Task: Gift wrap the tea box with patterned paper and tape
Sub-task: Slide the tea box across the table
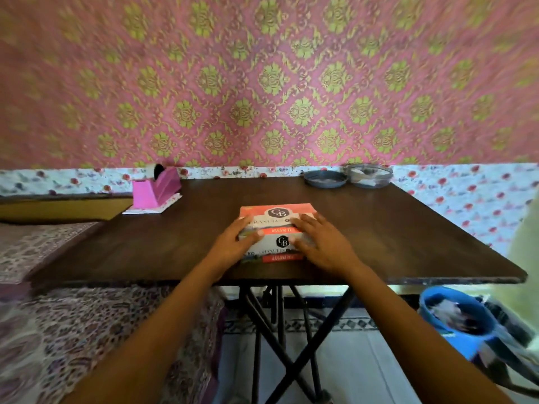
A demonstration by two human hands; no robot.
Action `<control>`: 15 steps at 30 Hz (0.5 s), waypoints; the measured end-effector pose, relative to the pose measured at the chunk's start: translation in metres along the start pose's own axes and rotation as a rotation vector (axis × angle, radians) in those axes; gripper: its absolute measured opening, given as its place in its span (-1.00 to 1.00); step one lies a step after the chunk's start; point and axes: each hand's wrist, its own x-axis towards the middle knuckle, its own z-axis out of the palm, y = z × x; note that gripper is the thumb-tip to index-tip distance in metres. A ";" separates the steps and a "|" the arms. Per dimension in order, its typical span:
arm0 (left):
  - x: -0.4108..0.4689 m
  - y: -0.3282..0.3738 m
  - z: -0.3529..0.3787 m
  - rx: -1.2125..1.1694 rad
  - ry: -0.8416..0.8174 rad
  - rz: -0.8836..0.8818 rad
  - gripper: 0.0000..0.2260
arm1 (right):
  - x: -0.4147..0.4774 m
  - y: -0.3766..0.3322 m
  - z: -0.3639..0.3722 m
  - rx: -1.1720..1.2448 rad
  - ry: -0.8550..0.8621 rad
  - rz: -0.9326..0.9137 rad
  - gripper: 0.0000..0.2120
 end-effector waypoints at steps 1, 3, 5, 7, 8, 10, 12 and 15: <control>-0.001 -0.001 -0.001 0.010 -0.003 0.003 -0.51 | -0.001 0.000 0.003 -0.102 -0.013 -0.037 -0.45; 0.000 0.000 0.001 0.030 -0.003 0.013 -0.49 | -0.005 0.004 0.005 -0.176 0.041 -0.042 -0.46; 0.002 0.002 0.012 0.069 -0.011 0.034 -0.49 | -0.012 0.015 0.003 -0.157 0.085 -0.017 -0.46; 0.006 0.006 0.028 0.112 -0.009 0.077 -0.49 | -0.020 0.027 -0.003 -0.136 0.105 0.013 -0.40; 0.008 0.008 0.037 0.131 -0.008 0.096 -0.49 | -0.023 0.034 -0.007 -0.129 0.118 0.029 -0.36; 0.015 0.016 0.062 0.158 -0.014 0.127 -0.49 | -0.032 0.054 -0.019 -0.128 0.145 0.071 -0.32; 0.020 0.023 0.090 0.175 -0.029 0.168 -0.47 | -0.045 0.075 -0.029 -0.134 0.186 0.119 -0.28; 0.027 0.035 0.136 0.212 -0.090 0.245 -0.41 | -0.065 0.109 -0.045 -0.090 0.267 0.209 -0.30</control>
